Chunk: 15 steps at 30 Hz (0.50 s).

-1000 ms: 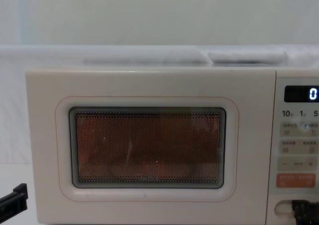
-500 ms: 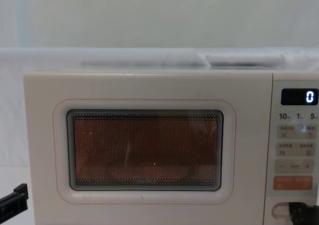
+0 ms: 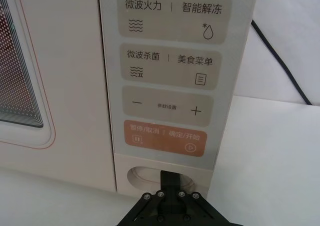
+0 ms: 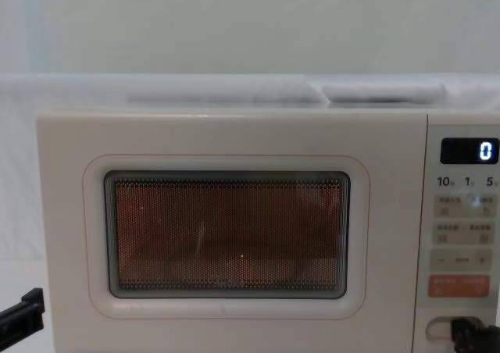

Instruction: Press the button to open the microwave door with one hand; close the microwave door with the other hand.

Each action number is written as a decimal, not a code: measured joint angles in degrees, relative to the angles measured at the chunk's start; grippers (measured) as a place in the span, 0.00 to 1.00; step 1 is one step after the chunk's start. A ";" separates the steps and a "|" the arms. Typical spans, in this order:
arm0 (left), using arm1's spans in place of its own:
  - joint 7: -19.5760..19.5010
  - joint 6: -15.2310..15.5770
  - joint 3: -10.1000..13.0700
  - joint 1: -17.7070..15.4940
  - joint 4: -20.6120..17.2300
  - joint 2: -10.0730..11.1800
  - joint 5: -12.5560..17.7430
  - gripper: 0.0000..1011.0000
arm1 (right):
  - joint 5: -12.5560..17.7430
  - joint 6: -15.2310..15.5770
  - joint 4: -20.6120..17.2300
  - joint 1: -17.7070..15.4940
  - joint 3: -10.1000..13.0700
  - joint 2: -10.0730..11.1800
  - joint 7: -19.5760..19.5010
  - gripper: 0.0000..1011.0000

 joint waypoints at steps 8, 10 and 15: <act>0.00 0.00 0.00 0.00 0.00 0.00 0.00 0.99 | -0.03 0.12 0.33 0.45 -0.02 0.16 0.04 0.00; 0.00 0.00 0.00 0.00 0.00 0.00 0.00 0.99 | -0.02 0.14 0.47 0.67 -0.01 0.23 0.09 0.00; 0.00 0.00 0.00 0.00 0.00 0.00 0.00 0.99 | -0.01 0.19 0.69 1.07 0.00 0.35 0.21 0.00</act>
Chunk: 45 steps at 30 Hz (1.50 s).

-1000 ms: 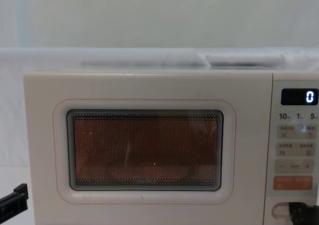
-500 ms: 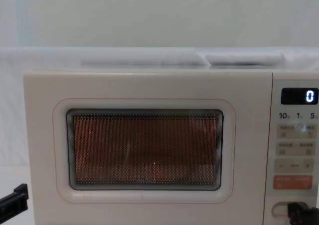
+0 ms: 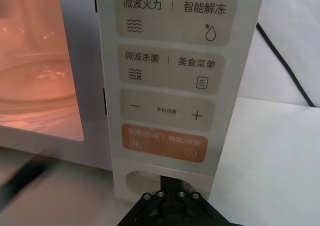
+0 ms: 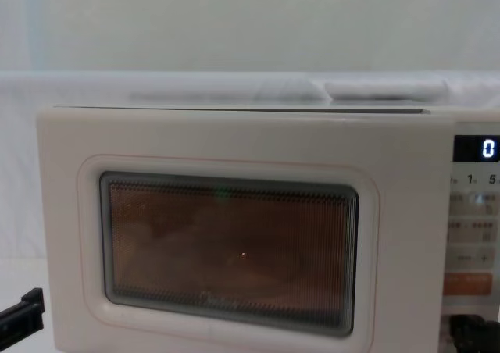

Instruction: Press the button to open the microwave door with one hand; close the microwave door with the other hand.

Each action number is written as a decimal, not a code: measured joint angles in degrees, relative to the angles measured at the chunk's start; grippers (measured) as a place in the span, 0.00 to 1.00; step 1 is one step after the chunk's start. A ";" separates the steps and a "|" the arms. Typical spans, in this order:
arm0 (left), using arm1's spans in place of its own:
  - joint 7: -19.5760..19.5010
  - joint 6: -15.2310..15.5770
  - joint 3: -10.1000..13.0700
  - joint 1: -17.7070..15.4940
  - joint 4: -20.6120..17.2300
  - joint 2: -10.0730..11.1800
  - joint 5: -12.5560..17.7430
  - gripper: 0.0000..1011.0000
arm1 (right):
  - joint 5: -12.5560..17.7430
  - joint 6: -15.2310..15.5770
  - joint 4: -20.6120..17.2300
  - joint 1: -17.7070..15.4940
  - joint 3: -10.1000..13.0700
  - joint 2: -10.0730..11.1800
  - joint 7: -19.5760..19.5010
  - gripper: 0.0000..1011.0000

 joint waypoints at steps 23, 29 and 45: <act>0.00 0.00 0.00 0.00 0.00 0.00 0.00 0.99 | 0.49 0.69 -5.86 -4.42 -0.86 0.78 1.08 0.00; 0.03 0.00 -0.02 0.00 0.00 0.00 0.00 0.99 | 0.45 1.39 -9.28 -7.45 -1.71 1.07 1.21 0.00; 0.00 0.00 0.01 0.00 0.00 0.00 0.00 0.99 | 0.21 2.05 -17.32 -12.88 -2.47 2.47 1.21 0.00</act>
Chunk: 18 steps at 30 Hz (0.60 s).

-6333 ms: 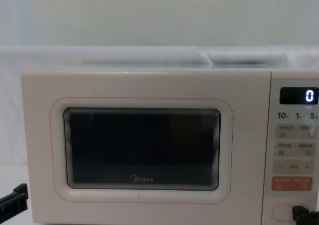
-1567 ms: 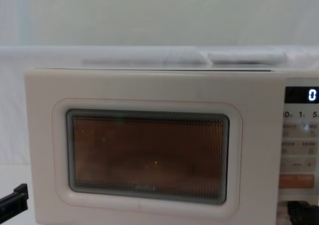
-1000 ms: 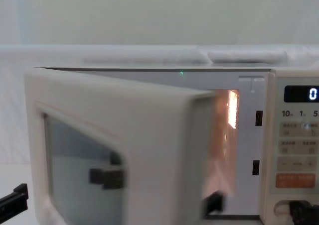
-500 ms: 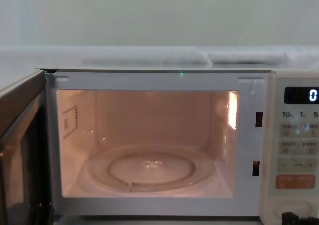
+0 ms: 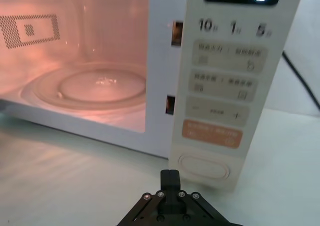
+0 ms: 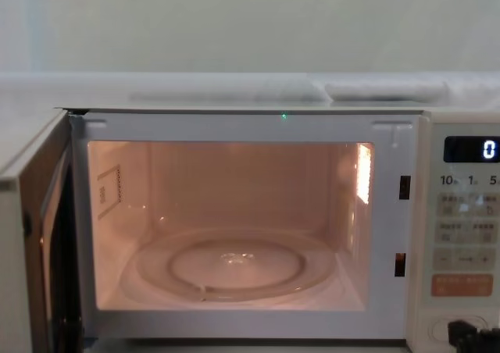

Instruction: Press the button to open the microwave door with one hand; close the microwave door with the other hand.

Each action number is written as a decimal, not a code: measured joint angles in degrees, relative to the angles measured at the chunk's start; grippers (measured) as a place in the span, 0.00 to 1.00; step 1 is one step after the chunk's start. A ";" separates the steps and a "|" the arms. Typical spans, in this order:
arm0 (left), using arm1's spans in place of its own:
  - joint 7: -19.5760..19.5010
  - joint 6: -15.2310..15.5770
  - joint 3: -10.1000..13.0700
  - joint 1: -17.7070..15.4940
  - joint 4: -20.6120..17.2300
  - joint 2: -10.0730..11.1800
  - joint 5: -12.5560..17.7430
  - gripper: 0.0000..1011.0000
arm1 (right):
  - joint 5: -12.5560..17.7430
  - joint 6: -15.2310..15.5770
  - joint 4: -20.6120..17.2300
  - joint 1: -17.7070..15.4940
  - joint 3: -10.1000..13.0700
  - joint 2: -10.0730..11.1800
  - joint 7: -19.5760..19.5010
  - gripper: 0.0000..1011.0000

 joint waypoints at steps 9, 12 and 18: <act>0.00 0.00 0.00 0.00 0.00 0.00 0.00 0.99 | -0.38 0.20 -4.08 -1.69 1.79 1.30 -0.60 0.00; 0.00 0.00 0.00 0.00 0.00 0.00 0.00 0.99 | -0.50 0.29 -5.07 -2.26 2.91 1.73 -1.06 0.00; 0.00 0.00 0.00 0.00 0.00 0.00 0.00 0.99 | -0.52 0.45 -6.37 -3.24 5.46 2.47 -1.64 0.00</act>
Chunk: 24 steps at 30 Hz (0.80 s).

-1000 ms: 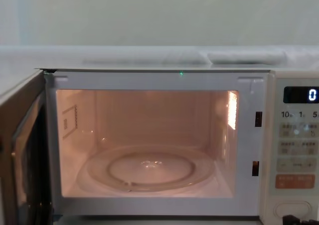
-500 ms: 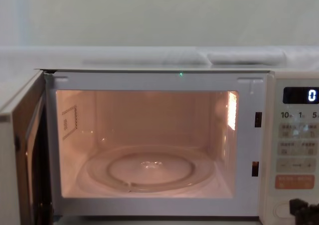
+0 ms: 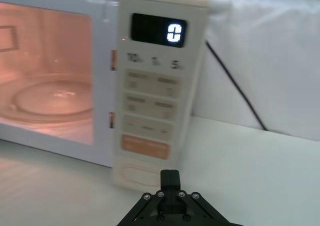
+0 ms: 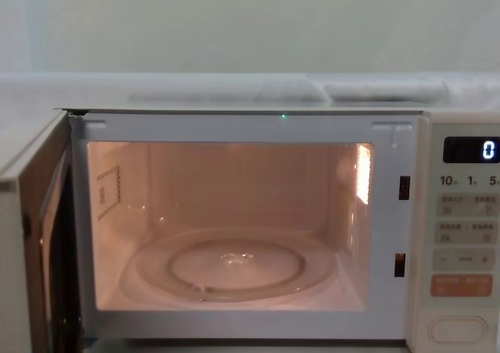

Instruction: Press the button to open the microwave door with one hand; close the microwave door with the other hand.

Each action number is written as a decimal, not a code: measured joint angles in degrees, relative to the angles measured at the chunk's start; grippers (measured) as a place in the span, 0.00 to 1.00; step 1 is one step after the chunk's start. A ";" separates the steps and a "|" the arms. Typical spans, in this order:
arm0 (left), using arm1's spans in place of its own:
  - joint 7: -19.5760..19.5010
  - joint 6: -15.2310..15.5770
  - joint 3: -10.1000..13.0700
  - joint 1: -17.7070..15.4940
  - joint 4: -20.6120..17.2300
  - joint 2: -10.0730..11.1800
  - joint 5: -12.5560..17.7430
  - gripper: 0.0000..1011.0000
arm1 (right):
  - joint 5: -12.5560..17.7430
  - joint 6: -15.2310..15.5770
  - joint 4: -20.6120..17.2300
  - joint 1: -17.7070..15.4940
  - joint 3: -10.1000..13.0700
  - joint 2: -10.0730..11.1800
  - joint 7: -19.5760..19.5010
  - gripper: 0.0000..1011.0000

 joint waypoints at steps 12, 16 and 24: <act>0.00 0.00 0.00 0.00 0.00 0.00 0.00 0.99 | 0.11 -0.01 -0.39 -0.77 2.10 0.11 -0.25 0.00; 0.00 0.00 0.00 0.00 0.00 0.00 0.00 0.99 | 0.13 -0.02 -0.39 -0.76 2.06 0.12 -0.26 0.00; 0.00 0.00 0.00 0.00 0.00 0.00 0.00 0.99 | 0.15 -0.04 -0.43 -0.73 2.01 0.16 -0.28 0.10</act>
